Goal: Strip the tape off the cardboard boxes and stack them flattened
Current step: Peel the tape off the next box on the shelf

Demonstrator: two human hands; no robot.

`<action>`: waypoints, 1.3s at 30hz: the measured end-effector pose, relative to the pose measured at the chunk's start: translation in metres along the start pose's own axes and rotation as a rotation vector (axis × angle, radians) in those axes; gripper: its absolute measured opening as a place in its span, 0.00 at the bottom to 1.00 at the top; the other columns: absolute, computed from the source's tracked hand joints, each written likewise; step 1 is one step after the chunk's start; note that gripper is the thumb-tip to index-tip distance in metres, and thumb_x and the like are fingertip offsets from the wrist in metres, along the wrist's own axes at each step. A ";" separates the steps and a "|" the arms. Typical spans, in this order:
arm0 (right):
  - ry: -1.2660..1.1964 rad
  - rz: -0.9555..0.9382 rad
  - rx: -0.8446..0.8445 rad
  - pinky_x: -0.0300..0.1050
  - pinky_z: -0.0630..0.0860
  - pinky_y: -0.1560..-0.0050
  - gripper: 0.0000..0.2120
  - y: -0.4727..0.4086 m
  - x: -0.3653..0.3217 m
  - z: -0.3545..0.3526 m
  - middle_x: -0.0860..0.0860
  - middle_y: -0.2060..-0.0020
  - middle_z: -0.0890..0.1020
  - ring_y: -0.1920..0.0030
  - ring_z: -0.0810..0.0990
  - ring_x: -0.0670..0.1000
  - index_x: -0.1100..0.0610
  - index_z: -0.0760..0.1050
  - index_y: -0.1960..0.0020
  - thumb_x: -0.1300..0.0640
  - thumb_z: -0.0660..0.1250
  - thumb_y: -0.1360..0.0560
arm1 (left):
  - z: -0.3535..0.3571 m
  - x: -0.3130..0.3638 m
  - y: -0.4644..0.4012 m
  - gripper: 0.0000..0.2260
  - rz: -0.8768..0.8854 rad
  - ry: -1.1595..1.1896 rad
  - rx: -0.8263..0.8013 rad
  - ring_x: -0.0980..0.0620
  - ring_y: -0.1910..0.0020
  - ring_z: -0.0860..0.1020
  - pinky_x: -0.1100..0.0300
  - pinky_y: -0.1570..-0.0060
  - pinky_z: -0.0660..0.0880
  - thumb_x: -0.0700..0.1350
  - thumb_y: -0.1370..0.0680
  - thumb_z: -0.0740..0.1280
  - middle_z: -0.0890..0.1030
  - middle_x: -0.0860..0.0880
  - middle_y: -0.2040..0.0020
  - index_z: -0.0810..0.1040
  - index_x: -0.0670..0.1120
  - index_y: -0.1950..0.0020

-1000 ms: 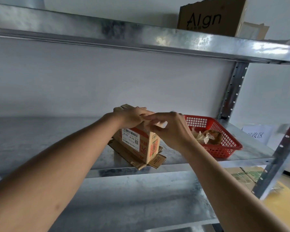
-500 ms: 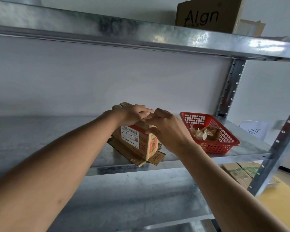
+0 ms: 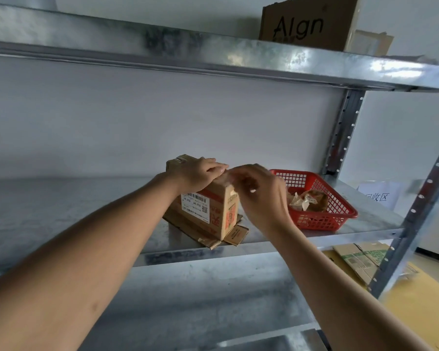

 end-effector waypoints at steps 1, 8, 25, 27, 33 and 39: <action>-0.024 0.102 0.035 0.47 0.83 0.59 0.04 -0.001 0.013 -0.007 0.46 0.57 0.87 0.62 0.85 0.43 0.54 0.85 0.47 0.59 0.73 0.22 | 0.001 -0.001 0.001 0.27 -0.019 -0.019 -0.002 0.50 0.23 0.65 0.48 0.38 0.68 0.72 0.21 0.49 0.62 0.57 0.18 0.67 0.69 0.24; -0.093 0.429 0.046 0.41 0.81 0.59 0.15 0.006 0.067 -0.026 0.43 0.68 0.85 0.67 0.85 0.42 0.51 0.83 0.47 0.48 0.80 0.29 | 0.006 0.019 -0.001 0.47 0.007 -0.093 -0.048 0.51 0.24 0.65 0.46 0.35 0.68 0.87 0.38 0.55 0.63 0.58 0.20 0.64 0.68 0.23; 0.563 0.396 -0.362 0.47 0.84 0.53 0.10 0.001 0.169 -0.059 0.50 0.56 0.86 0.60 0.82 0.47 0.52 0.85 0.49 0.49 0.79 0.27 | 0.020 0.062 -0.017 0.37 0.038 -0.072 -0.135 0.52 0.36 0.73 0.43 0.34 0.71 0.82 0.36 0.60 0.73 0.58 0.34 0.73 0.66 0.32; 0.485 0.387 -0.349 0.42 0.82 0.55 0.10 0.000 0.171 -0.061 0.47 0.58 0.86 0.61 0.81 0.44 0.51 0.85 0.52 0.51 0.82 0.31 | 0.021 0.060 -0.015 0.35 0.035 -0.044 -0.127 0.54 0.36 0.73 0.44 0.34 0.71 0.82 0.36 0.61 0.73 0.60 0.34 0.73 0.68 0.33; 0.432 0.255 -0.476 0.35 0.78 0.55 0.06 0.000 0.171 -0.055 0.45 0.57 0.87 0.62 0.80 0.39 0.49 0.87 0.52 0.49 0.78 0.27 | 0.021 0.062 -0.016 0.34 0.012 -0.055 -0.136 0.53 0.35 0.72 0.44 0.34 0.70 0.81 0.35 0.61 0.72 0.60 0.33 0.72 0.69 0.33; 0.494 0.262 -0.572 0.33 0.72 0.69 0.19 0.005 0.175 -0.053 0.47 0.65 0.82 0.72 0.80 0.42 0.54 0.85 0.51 0.41 0.64 0.19 | 0.022 0.064 -0.019 0.34 -0.003 -0.059 -0.135 0.52 0.35 0.73 0.44 0.34 0.71 0.82 0.36 0.61 0.72 0.60 0.34 0.72 0.70 0.34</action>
Point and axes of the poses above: each hand's wrist, its own y-axis away from the middle knuckle, its own z-axis out of the palm, x = y × z, the point moved 7 cm from there along -y, towards the middle knuckle
